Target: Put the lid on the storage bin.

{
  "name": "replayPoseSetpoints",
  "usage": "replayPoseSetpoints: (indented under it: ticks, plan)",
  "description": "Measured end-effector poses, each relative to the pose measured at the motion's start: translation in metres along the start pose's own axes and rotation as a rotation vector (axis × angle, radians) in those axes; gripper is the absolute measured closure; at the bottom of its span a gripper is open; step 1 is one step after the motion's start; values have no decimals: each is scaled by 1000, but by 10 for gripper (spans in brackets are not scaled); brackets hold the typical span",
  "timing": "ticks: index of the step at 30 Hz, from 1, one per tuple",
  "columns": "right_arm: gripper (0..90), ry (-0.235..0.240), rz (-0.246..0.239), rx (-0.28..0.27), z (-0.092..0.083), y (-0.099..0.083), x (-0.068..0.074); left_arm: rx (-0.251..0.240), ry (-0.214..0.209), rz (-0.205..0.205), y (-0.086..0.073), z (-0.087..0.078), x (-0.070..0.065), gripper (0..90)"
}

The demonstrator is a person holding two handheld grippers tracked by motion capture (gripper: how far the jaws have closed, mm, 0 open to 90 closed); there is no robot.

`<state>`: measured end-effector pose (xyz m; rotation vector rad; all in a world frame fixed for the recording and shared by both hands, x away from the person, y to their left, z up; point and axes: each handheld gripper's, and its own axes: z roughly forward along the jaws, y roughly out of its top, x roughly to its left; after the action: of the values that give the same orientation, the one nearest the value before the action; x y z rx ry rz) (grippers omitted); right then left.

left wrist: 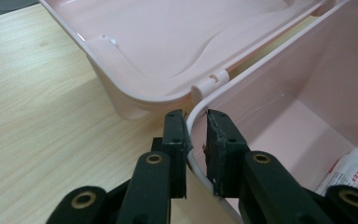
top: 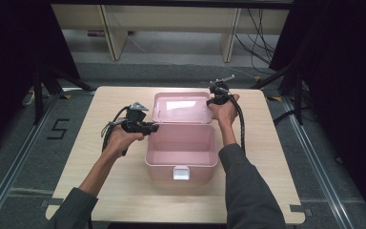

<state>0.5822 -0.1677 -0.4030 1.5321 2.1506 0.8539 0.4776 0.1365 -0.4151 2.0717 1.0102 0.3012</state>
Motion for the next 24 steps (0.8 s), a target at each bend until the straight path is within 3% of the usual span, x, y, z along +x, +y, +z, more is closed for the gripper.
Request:
replayPoseSetpoints:
  ticks: [1, 4, 5, 7, 9, 11, 16, 18, 20, 24]
  plan:
    - [793, -5, -18, -11, 0, 0, -1, 0, 0, 0, 0, 0, 0, 775]
    - [795, -5, -11, -20, -4, 0, 0, -4, -1, -1, 0, 0, 0, 775]
    - [797, 2, 37, -22, -6, 0, 4, -4, -1, -3, 0, 0, 0, 775]
    - [799, 4, -8, -49, -9, 0, -1, -3, 2, -3, 0, 0, 0, 775]
    - [803, 19, 36, -58, -13, 1, 1, -3, 3, -1, 0, 0, -1, 775]
    - [803, 13, 5, -76, -16, 0, -2, -3, 2, -1, 0, 1, -1, 774]
    - [813, 31, 40, -95, -28, 2, 0, -6, 7, 1, 0, 1, -2, 774]
    - [817, 37, 13, -109, -33, 3, -2, -6, 8, 1, 0, 1, -2, 774]
    - [822, 50, 35, -126, -38, 3, -2, -2, 2, 3, 0, 1, -1, 774]
    - [830, 66, 32, -153, -47, 4, -3, -8, 17, 7, -1, 1, -3, 773]
